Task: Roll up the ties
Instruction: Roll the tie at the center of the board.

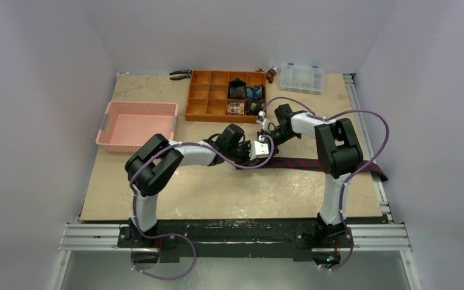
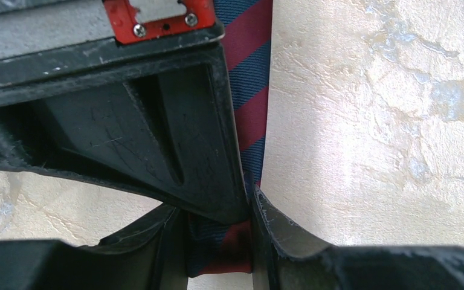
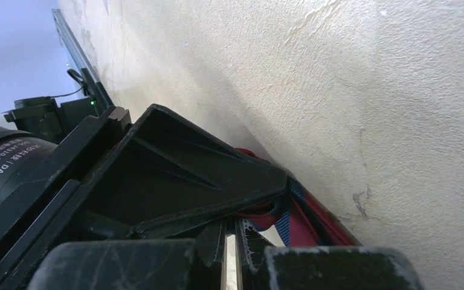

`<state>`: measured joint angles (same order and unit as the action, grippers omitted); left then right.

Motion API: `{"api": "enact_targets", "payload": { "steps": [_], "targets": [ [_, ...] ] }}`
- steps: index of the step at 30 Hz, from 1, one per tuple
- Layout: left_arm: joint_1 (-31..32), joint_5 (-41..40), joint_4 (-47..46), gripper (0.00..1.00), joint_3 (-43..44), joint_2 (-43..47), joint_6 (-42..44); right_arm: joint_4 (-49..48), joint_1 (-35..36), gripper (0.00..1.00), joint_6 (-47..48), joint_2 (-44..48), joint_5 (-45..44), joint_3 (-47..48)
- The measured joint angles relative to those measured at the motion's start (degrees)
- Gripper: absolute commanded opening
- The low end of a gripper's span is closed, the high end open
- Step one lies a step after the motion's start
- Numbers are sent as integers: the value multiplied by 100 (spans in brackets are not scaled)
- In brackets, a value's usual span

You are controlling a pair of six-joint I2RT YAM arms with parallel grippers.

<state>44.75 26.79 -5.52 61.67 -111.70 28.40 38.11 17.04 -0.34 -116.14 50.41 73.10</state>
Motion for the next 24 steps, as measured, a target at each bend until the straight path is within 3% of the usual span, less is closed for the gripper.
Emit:
{"api": "enact_targets", "payload": {
  "steps": [5, 11, 17, 24],
  "targets": [
    [-72, 251, 37, 38, 0, -4, 63, 83, -13, 0, 48, -103, 33, 35],
    [-223, 710, 120, 41, 76, -107, 72, 164, -72, 0, 52, -315, 188, 39],
    [-280, 951, 157, 59, 138, -186, 74, 343, -111, 0, 55, -468, 264, 127],
    [-494, 1355, -966, 60, -507, -85, -369, 487, -142, 0, 74, -542, 262, 155]
  ]
}}
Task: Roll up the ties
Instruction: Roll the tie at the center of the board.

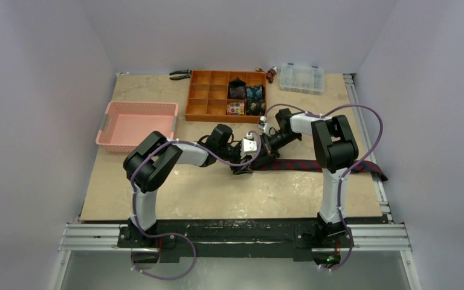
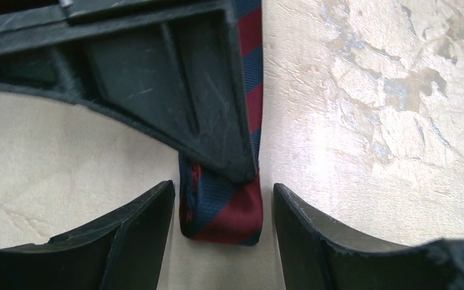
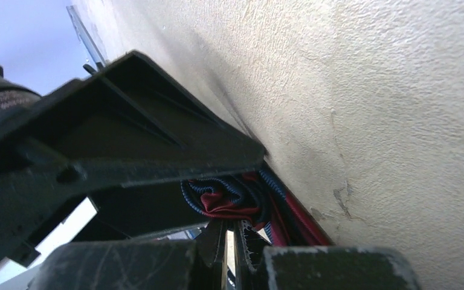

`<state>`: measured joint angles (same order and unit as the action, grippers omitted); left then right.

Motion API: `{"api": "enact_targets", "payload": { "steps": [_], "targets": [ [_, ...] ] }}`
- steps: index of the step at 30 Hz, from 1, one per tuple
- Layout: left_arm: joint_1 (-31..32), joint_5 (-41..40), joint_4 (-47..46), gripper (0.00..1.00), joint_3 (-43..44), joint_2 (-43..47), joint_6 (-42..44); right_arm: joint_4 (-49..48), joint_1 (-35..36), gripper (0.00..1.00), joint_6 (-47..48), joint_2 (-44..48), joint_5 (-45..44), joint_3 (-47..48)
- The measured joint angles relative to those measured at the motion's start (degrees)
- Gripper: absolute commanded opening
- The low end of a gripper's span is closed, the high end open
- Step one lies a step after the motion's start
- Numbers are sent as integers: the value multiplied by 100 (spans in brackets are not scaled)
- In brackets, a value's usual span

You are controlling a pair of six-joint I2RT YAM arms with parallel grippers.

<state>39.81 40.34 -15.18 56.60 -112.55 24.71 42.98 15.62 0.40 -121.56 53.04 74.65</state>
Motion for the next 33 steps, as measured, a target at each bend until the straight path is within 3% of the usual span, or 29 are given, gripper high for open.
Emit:
{"api": "enact_targets", "payload": {
  "steps": [5, 8, 12, 15, 17, 23, 25, 29, 30, 33],
  "targets": [
    [-195, 225, -1360, 51, -533, -81, -664, 50, 0, 0, 46, -28, -2, 4],
    [-232, 378, -2181, 38, -758, -256, -940, 87, -11, 0, 68, -55, -2, 20],
    [-197, 435, -2522, 27, -817, -358, -1012, 151, -63, 0, 118, -96, 37, 63],
    [-122, 214, -2306, 24, -793, -273, -892, 170, -79, 22, 232, -61, 48, 83],
    [-66, 22, -1917, 23, -669, -181, -861, 181, -74, 32, 286, 37, 13, 83],
    [90, -516, -994, 23, -378, 13, -831, 144, -44, 51, 304, 527, -361, 46],
    [151, -671, -807, 23, -332, 63, -813, 66, -17, 53, 221, 621, -437, 2],
    [219, -870, -575, 23, -258, 109, -809, -66, 61, 45, 66, 627, -603, -39],
    [232, -909, -518, 23, -240, 116, -809, -94, 101, 38, 26, 616, -632, -39],
    [249, -968, -391, 23, -199, 142, -807, -142, 179, 6, -44, 518, -713, 26]
  ]
}}
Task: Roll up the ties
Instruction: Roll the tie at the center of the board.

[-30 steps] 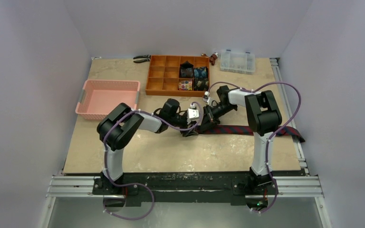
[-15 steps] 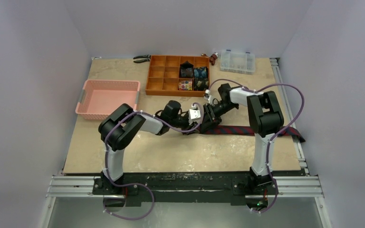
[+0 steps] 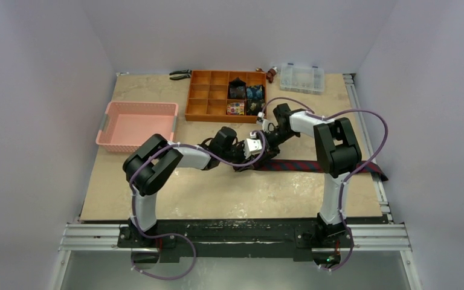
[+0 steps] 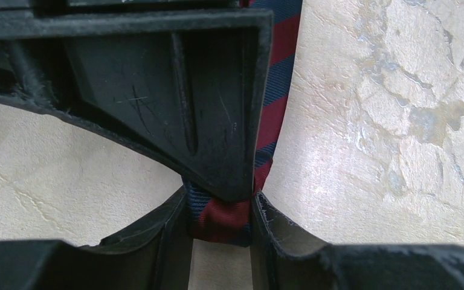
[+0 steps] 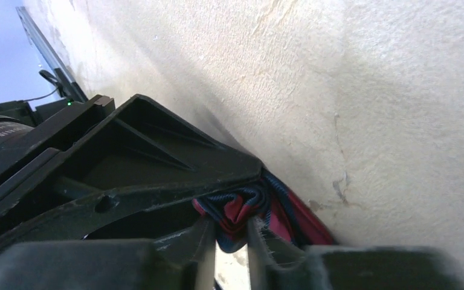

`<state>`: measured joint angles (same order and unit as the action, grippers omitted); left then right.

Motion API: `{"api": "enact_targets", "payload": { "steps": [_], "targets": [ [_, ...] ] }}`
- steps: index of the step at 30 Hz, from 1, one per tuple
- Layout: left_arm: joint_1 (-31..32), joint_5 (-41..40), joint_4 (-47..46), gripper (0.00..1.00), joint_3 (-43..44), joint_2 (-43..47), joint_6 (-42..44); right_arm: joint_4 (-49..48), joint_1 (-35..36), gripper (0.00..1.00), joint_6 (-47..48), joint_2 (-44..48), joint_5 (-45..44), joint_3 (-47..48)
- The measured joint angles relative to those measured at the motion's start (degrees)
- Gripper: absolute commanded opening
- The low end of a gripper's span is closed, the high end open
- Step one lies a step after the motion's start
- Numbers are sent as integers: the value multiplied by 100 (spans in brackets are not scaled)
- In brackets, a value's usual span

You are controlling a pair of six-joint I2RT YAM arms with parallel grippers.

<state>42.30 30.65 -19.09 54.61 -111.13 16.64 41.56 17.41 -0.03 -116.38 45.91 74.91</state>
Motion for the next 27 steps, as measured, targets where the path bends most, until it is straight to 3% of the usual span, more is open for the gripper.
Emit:
{"api": "enact_targets", "payload": {
  "steps": [1, 7, 9, 18, 23, 27],
  "targets": [
    [7, -11, 35, 25, 11, 2, 0, 13, 2, 0, -39, -44, 37, 28],
    [-33, 146, 15, 61, 9, 4, -2, 127, -57, 0, 37, -109, 55, 50],
    [-114, 372, -254, 66, -144, 4, -26, 177, -142, 0, 175, -225, 184, 46],
    [-330, 1093, -1912, 65, -643, -319, -260, 748, -511, 0, 774, -817, 1058, 7],
    [-330, 1469, -2546, 56, -586, -671, -304, 938, -586, 0, 935, -1016, 1283, 35],
    [-289, 1668, -2533, 46, -511, -745, -149, 964, -616, 0, 973, -1056, 1340, 39]
  ]
}}
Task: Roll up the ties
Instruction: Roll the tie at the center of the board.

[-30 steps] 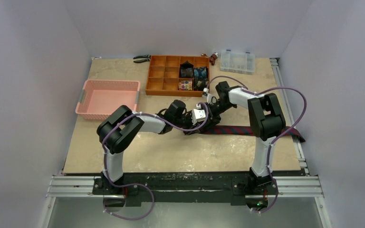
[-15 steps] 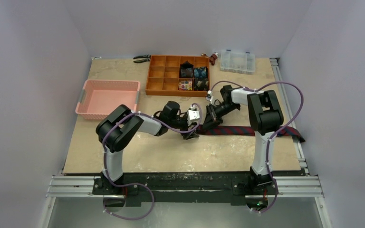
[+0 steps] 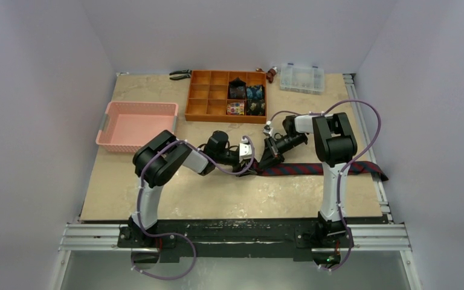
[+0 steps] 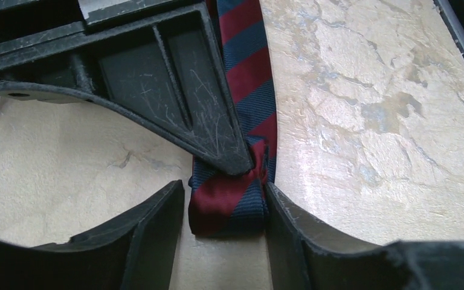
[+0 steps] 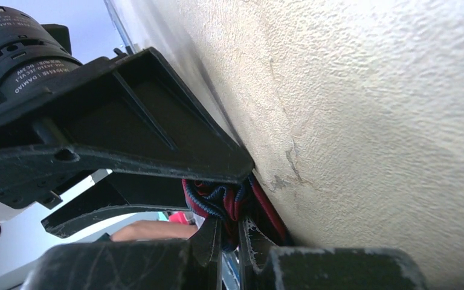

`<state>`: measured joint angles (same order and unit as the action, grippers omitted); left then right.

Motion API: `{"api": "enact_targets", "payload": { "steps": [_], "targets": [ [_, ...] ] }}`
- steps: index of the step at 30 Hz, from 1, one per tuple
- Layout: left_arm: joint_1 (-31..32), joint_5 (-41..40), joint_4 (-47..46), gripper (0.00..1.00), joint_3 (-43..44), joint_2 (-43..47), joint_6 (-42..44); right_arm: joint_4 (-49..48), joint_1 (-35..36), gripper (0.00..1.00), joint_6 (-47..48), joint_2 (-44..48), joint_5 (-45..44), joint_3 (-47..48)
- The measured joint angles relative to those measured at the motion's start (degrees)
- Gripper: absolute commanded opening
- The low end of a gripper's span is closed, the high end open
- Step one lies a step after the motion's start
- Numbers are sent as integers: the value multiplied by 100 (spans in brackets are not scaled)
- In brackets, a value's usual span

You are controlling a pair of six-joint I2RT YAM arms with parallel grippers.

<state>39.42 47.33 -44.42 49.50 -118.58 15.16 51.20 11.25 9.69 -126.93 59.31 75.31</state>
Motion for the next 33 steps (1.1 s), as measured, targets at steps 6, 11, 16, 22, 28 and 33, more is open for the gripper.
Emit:
{"api": "enact_targets", "payload": {
  "steps": [6, 11, 16, 22, 28, 33],
  "targets": [
    [96, -68, 575, 63, 92, 140, 549, 79, 20, 0, 55, -17, -35, 94],
    [151, -212, 988, 63, 308, 151, 802, 273, 109, 0, 179, -33, -199, 304],
    [354, -448, 1285, 39, 483, 162, 973, 404, 219, 0, 341, -28, -302, 457],
    [413, -798, 1742, 29, 634, 249, 964, 435, 214, 0, 479, 114, -398, 481],
    [472, -1095, 1971, 37, 680, 334, 949, 376, 212, 0, 540, 188, -501, 444],
    [479, -1209, 1943, 56, 494, 490, 903, 293, 236, 0, 411, 144, -586, 404]
  ]
}}
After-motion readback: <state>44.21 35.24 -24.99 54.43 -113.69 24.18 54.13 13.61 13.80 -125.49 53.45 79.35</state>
